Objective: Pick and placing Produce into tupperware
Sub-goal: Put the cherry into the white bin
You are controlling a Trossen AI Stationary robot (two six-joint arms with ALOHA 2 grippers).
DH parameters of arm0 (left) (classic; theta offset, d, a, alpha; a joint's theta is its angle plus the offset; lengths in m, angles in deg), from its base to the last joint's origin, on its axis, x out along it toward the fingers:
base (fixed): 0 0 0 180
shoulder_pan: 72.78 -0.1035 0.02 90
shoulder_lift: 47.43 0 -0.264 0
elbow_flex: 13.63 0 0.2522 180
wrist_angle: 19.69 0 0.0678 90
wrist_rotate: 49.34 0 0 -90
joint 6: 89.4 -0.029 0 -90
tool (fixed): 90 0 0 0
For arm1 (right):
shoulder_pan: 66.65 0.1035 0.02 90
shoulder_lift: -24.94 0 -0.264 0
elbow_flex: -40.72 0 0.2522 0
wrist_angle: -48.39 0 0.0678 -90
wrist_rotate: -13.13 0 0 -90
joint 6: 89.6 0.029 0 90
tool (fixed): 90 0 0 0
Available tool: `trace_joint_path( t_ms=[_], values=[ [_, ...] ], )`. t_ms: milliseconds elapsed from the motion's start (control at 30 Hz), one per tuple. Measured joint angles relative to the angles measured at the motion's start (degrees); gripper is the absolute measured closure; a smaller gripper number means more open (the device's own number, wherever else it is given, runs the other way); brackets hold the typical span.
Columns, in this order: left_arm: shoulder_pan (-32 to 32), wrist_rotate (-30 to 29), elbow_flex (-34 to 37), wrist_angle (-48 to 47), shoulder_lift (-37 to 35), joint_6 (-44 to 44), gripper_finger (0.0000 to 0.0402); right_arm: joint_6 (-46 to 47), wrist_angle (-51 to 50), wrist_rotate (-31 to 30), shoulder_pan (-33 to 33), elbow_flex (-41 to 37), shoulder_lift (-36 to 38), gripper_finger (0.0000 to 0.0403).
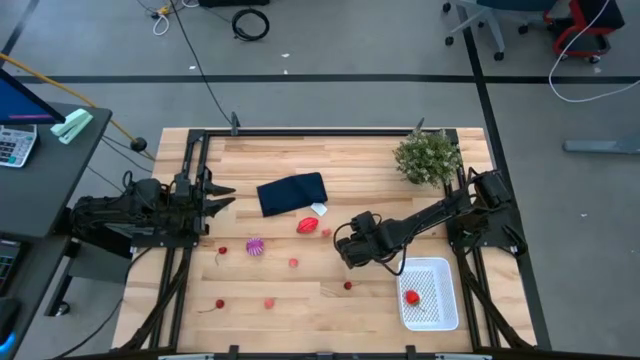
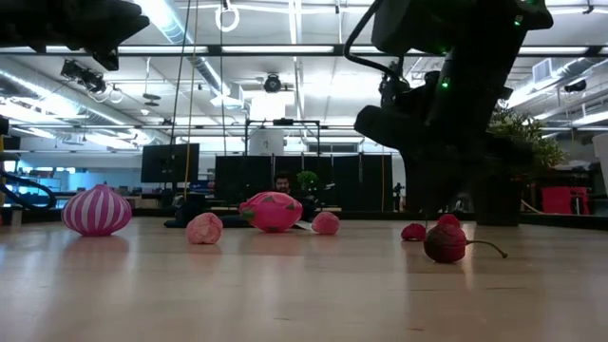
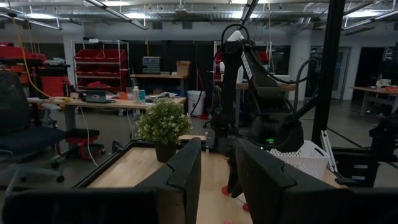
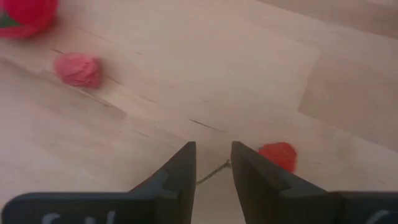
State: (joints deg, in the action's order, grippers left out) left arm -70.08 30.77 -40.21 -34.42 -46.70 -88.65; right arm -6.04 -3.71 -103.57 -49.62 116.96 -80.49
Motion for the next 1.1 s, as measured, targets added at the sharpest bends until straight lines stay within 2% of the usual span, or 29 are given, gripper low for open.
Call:
trace_joint_path(
  t_ms=[600, 767, 1100],
  values=[
    [0.0, 0.0, 0.0, 0.0, 0.0, 0.0, 0.0294, -1.5, 2.1, 0.0, 0.0, -0.2, 0.0, 0.0368],
    [0.0, 0.0, 0.0, 0.0, 0.0, 0.0, 0.0294, -5.1, 2.4, -0.8, 0.0, -0.2, 0.0, 0.0397],
    [0.0, 0.0, 0.0, 0.0, 0.0, -0.1, 0.0294, -10.3, 4.1, -4.6, 1.2, 1.7, 0.3, 0.0401]
  ],
)
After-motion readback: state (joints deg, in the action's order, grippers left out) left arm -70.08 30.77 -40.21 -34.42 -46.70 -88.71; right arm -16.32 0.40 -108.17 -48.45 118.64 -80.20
